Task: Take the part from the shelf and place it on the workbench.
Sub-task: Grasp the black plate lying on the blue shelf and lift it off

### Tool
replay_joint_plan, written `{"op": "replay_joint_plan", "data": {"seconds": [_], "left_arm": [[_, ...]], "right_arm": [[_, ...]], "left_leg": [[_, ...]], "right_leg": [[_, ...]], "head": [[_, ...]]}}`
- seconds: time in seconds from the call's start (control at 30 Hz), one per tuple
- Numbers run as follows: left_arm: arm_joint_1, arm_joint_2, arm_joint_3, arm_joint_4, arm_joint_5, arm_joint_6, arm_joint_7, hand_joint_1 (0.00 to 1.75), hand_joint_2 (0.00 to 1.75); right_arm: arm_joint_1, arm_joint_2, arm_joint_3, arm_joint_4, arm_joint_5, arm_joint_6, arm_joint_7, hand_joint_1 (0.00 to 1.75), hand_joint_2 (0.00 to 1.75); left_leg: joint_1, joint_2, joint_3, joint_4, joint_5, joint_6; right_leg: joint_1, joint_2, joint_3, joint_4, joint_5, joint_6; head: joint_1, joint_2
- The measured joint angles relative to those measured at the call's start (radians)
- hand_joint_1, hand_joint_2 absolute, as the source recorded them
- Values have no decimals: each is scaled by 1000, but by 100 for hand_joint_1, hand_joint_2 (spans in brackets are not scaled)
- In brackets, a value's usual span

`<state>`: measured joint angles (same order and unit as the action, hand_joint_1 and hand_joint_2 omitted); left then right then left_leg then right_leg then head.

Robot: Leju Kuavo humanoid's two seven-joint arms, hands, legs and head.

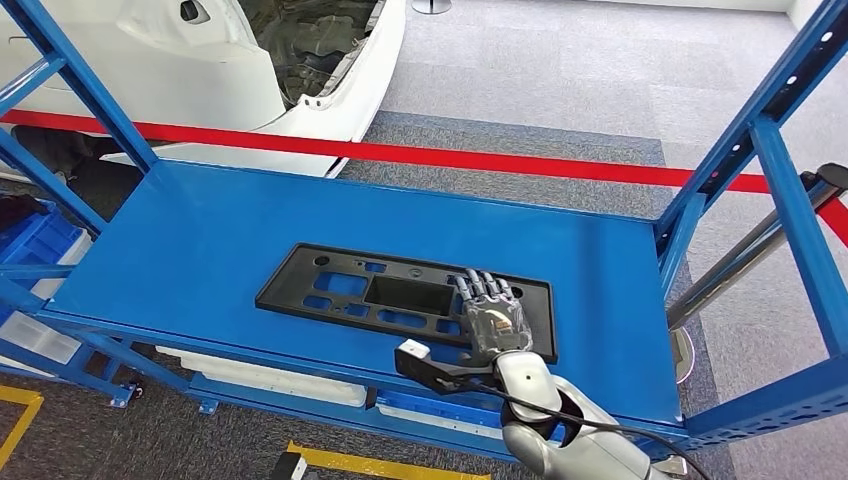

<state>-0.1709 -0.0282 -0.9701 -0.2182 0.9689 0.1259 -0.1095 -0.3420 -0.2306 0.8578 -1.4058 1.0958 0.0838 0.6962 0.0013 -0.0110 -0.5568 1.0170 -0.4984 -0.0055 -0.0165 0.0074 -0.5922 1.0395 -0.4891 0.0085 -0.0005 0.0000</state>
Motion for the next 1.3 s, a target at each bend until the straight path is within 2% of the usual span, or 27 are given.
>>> {"op": "replay_joint_plan", "data": {"seconds": [0.37,0.4,0.5,0.53,0.73,0.9,1.03,1.3], "left_arm": [[1,0,0,0,4,0,0,0,0],[1,0,0,0,6,0,0,0,0],[2,0,0,0,9,2,-2,0,0],[2,0,0,0,10,2,-3,0,0],[2,0,0,0,7,13,-19,0,0],[-2,0,0,0,-20,43,-71,0,0],[-6,0,0,-1,-26,44,-108,0,175],[-8,0,0,-2,-25,40,-142,0,175]], "right_arm": [[-1,-1,-24,16,25,1,0,0,175],[-1,-1,-27,18,28,2,0,8,175],[-2,-1,-34,23,39,5,0,139,175],[-2,-1,-36,26,43,5,0,175,175],[-2,-1,-50,39,48,3,0,175,175],[-3,-1,-57,43,38,-11,0,175,175],[-7,-3,-59,44,28,-23,0,175,175],[-23,-6,-58,46,-7,-32,-1,175,175]], "left_leg": [[0,0,0,0,0,0],[0,0,0,0,0,0],[0,0,0,0,0,0],[0,0,0,0,0,0],[0,0,0,0,0,0],[0,0,2,0,0,0],[0,0,4,0,0,0],[-1,0,6,0,0,0]], "right_leg": [[0,0,0,0,0,0],[0,0,0,0,0,0],[0,0,1,0,0,0],[0,0,1,0,0,0],[0,0,0,0,0,0],[0,0,1,0,0,0],[0,0,4,0,0,0],[0,0,6,0,0,0]], "head": [[0,0],[0,0],[0,0],[0,0],[0,0],[-1,0],[-1,0],[-1,0]]}}
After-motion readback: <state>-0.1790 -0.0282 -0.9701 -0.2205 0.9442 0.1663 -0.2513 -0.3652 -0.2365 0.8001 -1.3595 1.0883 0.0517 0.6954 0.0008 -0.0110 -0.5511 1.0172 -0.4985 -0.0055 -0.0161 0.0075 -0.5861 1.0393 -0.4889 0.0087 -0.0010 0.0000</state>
